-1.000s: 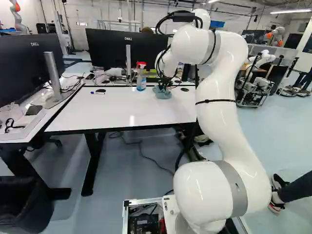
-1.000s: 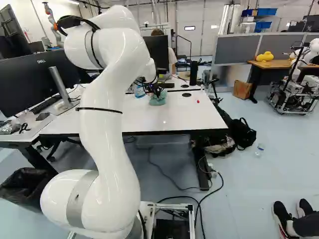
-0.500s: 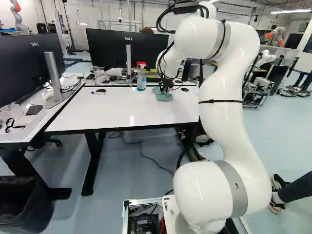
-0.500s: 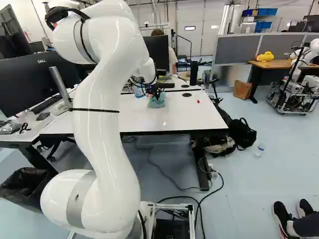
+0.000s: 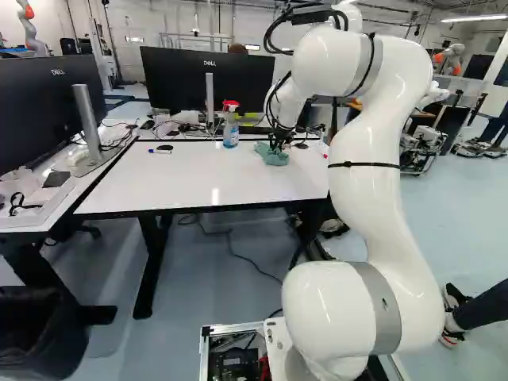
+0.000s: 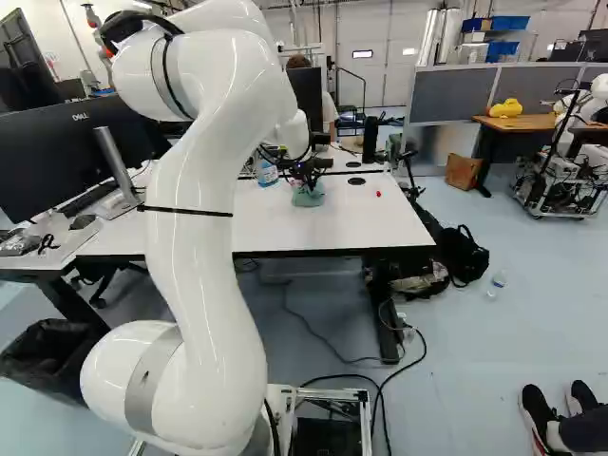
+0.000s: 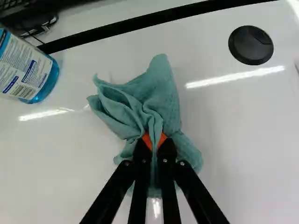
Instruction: Clean the table with the green towel
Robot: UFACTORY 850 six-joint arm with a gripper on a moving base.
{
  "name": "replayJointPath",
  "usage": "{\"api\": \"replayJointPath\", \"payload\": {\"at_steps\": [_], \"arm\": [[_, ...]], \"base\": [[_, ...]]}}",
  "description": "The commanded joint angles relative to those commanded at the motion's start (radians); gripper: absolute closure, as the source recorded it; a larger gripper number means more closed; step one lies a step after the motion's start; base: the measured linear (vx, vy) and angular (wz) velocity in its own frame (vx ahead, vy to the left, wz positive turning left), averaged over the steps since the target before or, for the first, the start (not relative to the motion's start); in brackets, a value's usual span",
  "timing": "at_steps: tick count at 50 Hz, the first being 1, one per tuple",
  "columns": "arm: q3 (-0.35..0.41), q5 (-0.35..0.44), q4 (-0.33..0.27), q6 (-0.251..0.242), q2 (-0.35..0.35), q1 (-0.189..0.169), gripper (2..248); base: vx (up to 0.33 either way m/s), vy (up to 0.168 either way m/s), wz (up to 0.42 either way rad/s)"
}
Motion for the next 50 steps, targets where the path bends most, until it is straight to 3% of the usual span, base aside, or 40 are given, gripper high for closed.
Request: {"api": "replayJointPath", "payload": {"at_steps": [20,37,50], "arm": [[-0.099,0.0,0.0,0.0,-0.069,-0.006,221],[-0.191,0.0,0.0,0.0,-0.132,0.02,221],[-0.191,0.0,0.0,0.0,-0.133,0.05,221]], "base": [[0.0,0.0,0.0],[0.0,0.0,0.0],[0.0,0.0,0.0]]}}
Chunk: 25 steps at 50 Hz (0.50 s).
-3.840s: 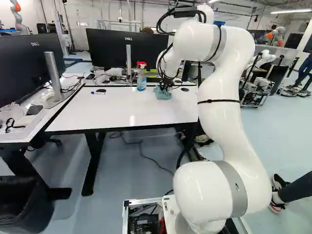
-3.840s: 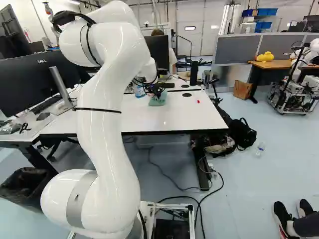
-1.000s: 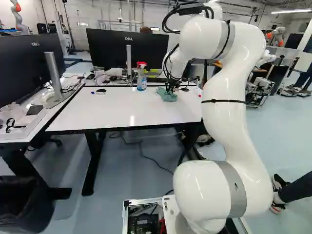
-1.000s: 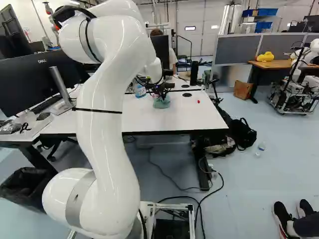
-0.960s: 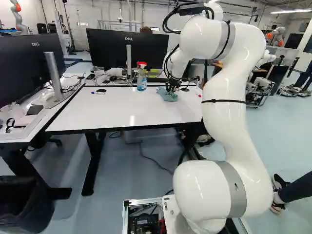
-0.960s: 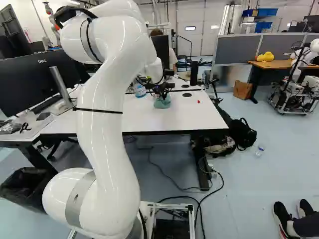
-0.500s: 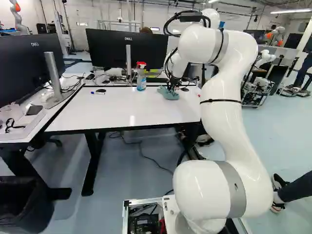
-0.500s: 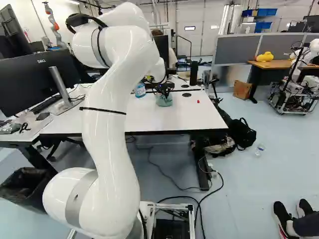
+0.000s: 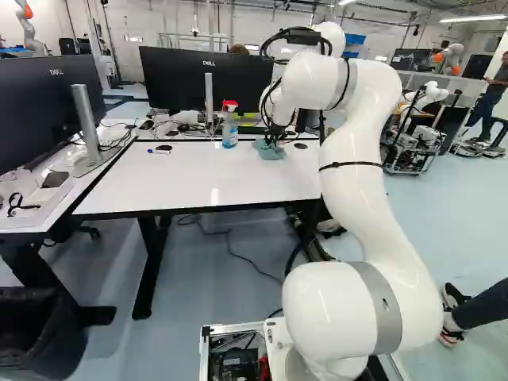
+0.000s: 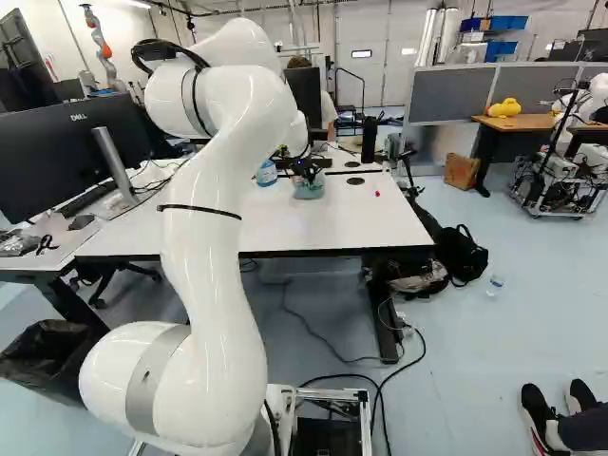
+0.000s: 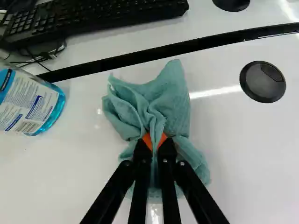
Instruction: Clean the table with the green towel
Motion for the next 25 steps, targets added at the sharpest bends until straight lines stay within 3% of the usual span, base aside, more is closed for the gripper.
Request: {"api": "replayJointPath", "payload": {"at_steps": [25], "arm": [[0.112,0.0,0.0,0.0,0.077,0.033,221]], "base": [[0.0,0.0,0.0]]}}
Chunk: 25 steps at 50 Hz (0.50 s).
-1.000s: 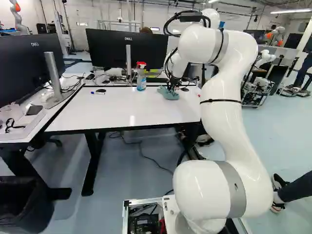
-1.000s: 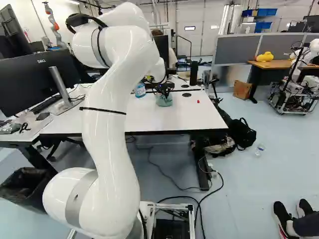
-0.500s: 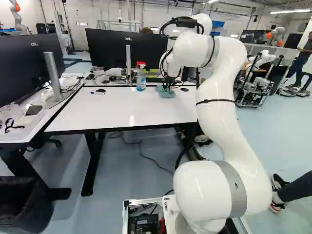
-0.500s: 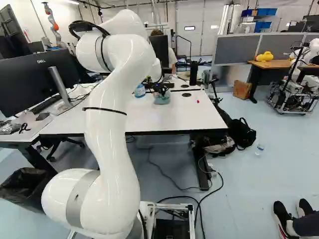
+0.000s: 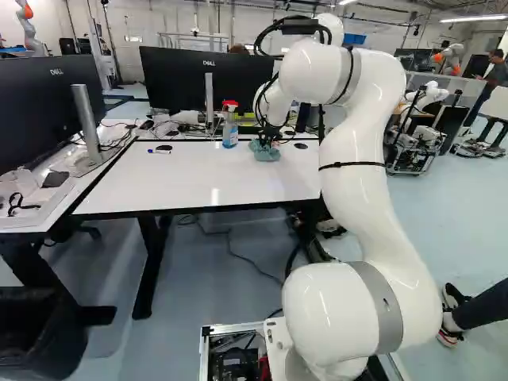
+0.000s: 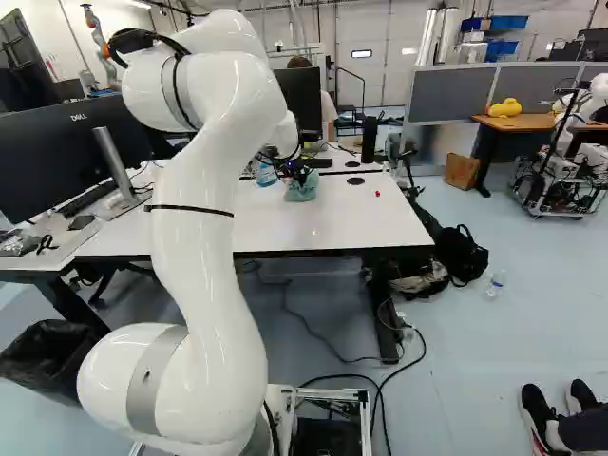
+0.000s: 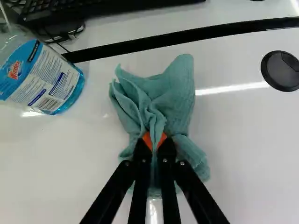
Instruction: Clean the table with the green towel
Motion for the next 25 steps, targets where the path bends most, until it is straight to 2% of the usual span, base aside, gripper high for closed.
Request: {"api": "replayJointPath", "payload": {"at_steps": [21,25], "arm": [[0.123,0.0,0.0,0.0,0.086,-0.003,221],[0.126,0.0,0.0,0.0,0.089,-0.003,221]], "base": [[0.0,0.0,0.0],[0.0,0.0,0.0]]}}
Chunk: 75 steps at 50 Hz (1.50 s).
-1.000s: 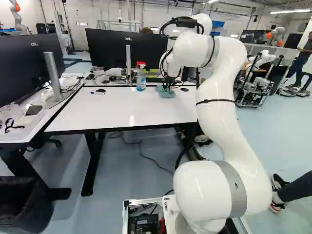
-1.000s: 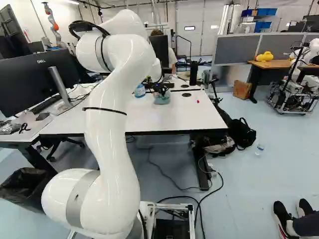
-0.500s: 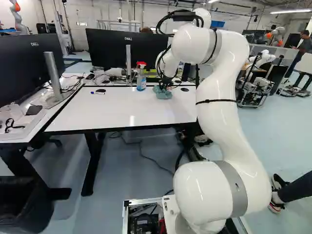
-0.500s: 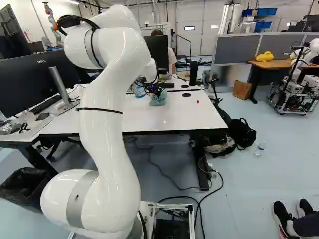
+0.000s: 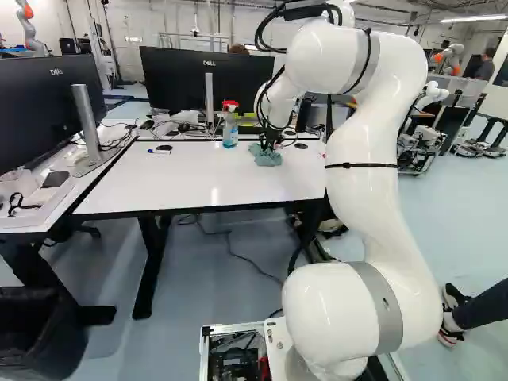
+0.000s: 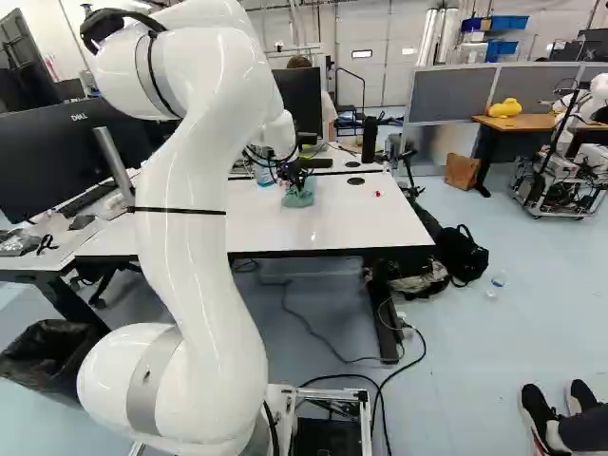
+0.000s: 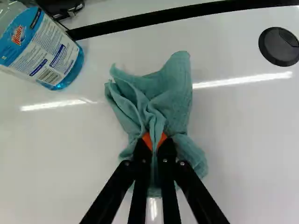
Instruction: Clean the table with the green towel
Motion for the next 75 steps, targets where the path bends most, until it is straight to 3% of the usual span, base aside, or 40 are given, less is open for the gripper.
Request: {"api": "replayJointPath", "payload": {"at_steps": [19,46,75], "arm": [[0.004,0.0,0.0,0.0,0.012,0.004,221],[0.039,0.0,0.0,0.0,0.092,0.07,221],[0.181,0.0,0.0,0.0,0.238,0.091,221]], "base": [[0.0,0.0,0.0],[0.0,0.0,0.0],[0.0,0.0,0.0]]}}
